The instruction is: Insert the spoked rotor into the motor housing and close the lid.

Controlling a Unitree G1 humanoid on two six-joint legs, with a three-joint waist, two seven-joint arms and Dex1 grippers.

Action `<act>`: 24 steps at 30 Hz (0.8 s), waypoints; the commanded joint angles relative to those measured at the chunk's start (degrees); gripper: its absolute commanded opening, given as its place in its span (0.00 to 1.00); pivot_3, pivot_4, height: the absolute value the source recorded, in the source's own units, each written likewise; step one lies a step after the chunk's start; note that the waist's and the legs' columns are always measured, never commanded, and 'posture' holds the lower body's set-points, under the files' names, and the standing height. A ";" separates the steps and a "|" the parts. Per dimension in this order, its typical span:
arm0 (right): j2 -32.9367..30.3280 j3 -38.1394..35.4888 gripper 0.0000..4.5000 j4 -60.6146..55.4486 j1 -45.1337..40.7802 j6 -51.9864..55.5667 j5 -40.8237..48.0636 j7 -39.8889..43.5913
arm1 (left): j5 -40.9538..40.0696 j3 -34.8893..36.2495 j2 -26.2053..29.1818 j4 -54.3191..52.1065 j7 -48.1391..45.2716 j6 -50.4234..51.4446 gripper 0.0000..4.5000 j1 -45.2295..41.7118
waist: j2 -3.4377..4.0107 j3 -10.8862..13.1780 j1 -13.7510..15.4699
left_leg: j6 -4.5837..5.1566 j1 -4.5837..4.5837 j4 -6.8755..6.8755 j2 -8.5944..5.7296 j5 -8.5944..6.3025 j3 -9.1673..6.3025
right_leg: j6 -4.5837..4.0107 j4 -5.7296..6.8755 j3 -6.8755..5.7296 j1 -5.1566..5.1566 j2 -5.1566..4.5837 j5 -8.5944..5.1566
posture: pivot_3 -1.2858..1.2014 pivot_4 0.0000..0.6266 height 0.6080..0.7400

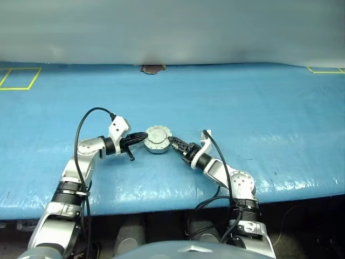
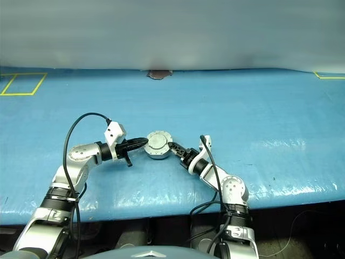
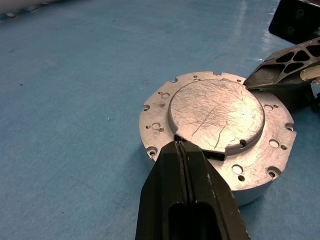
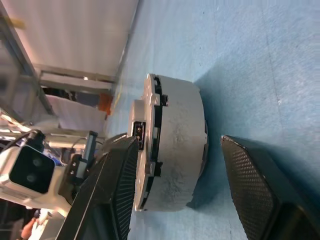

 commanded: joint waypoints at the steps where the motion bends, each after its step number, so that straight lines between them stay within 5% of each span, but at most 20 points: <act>1: 4.81 0.94 0.62 0.00 -0.96 -0.10 2.29 0.21 | 0.93 -0.70 0.22 0.21 0.46 0.45 0.00 0.84 | 0.01 0.01 -0.01 | 0.00 0.00 -0.01 0.00 0.00 0.00 | 0.01 -0.03 0.00 0.01 0.00 0.01 | 0.52 0.24 1.00; 24: 4.43 1.39 0.53 0.68 -0.83 -1.70 4.25 -0.74 | 1.30 -1.02 0.29 0.74 0.82 -0.13 0.00 0.68 | 0.02 0.01 -0.13 | 0.01 -0.08 -0.17 -0.01 0.00 0.01 | 0.17 -0.40 0.03 0.06 0.02 0.12 | 0.52 0.24 1.00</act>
